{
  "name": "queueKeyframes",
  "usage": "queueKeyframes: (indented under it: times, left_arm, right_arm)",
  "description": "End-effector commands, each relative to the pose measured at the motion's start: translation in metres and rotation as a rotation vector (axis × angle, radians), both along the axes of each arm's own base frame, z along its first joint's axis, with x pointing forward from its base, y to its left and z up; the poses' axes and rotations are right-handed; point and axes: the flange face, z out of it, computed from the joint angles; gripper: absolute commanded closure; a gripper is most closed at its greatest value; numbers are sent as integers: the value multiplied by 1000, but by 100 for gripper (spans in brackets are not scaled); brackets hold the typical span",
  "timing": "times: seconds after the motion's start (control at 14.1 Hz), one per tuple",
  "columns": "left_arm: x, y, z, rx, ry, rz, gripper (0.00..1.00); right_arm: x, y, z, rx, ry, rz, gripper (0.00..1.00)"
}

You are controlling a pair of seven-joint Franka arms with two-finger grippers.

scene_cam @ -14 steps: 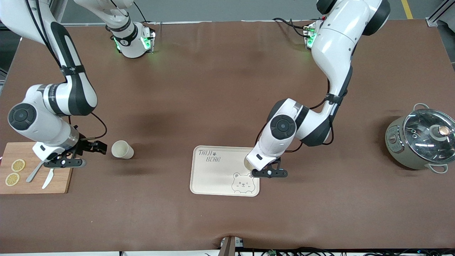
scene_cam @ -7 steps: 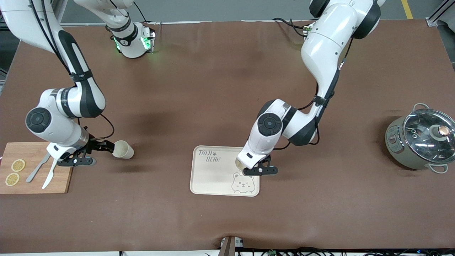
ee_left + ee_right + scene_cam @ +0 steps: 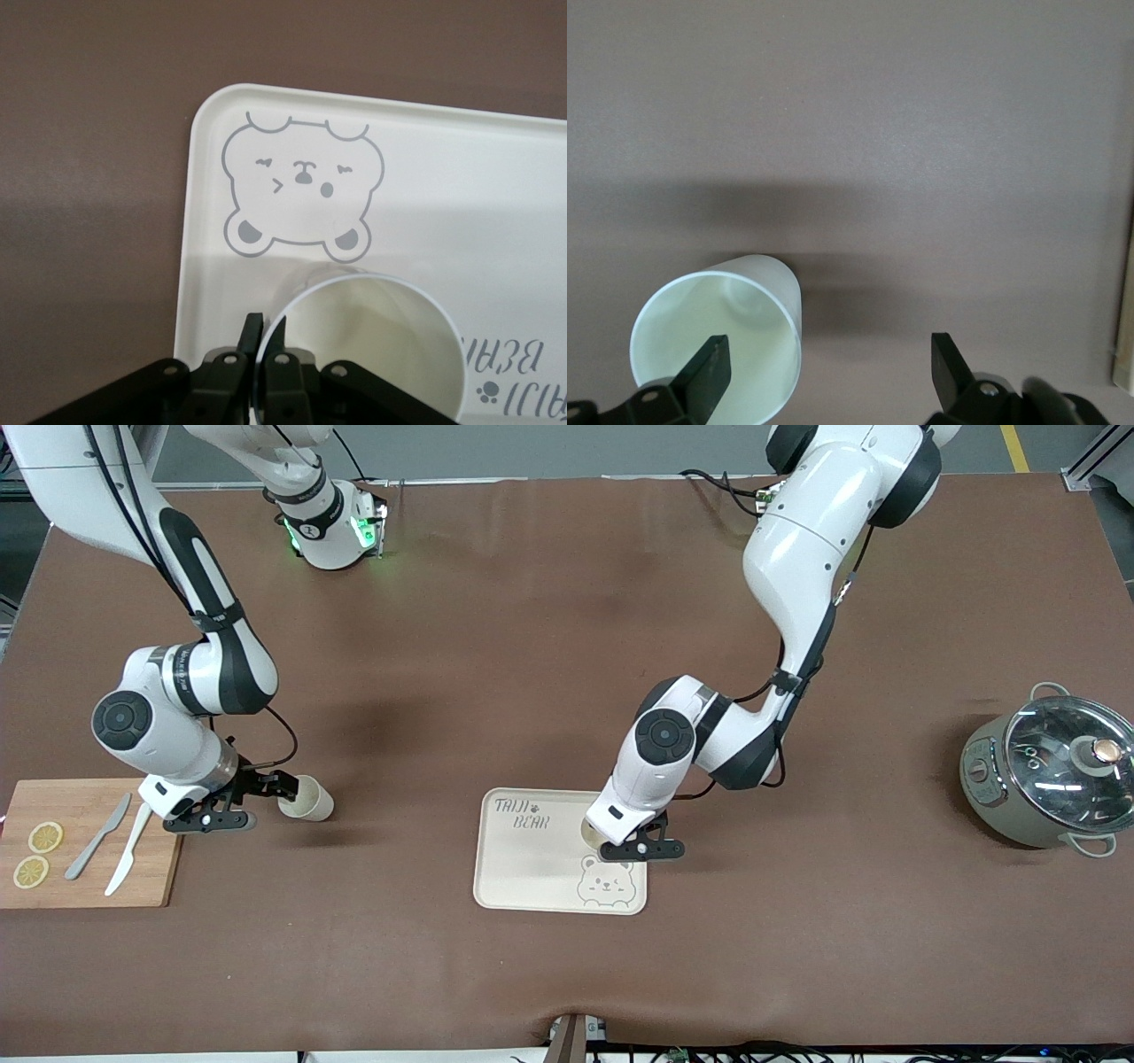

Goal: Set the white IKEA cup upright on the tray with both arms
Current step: 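Lower the cup onto the tray while the right gripper grasps the cup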

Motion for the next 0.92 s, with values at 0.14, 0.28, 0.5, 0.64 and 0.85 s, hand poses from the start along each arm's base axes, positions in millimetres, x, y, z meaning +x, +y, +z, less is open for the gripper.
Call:
queueKeyframes:
  times: [0.14,0.28,0.5,0.64,0.85]
  left_arm:
    - [-1,-11,-9,-5,-37,22,100]
    - [-2,-11,-12,-4,-36,24,100]
    - [-2,-11,-18,-8,-43,20,100]
    - [-2,-11,-18,-7,-45,18,100]
    - [-3,-12,-22,-7,-40,20,100]
  right_arm:
    - [3,5,-21,1,-26,15,0]
    - [3,6,-27,3,-29,15,0]
    - [3,5,-28,2,-27,14,0]
    - [4,6,-27,3,-26,15,18]
    - [4,6,-26,2,-24,15,60]
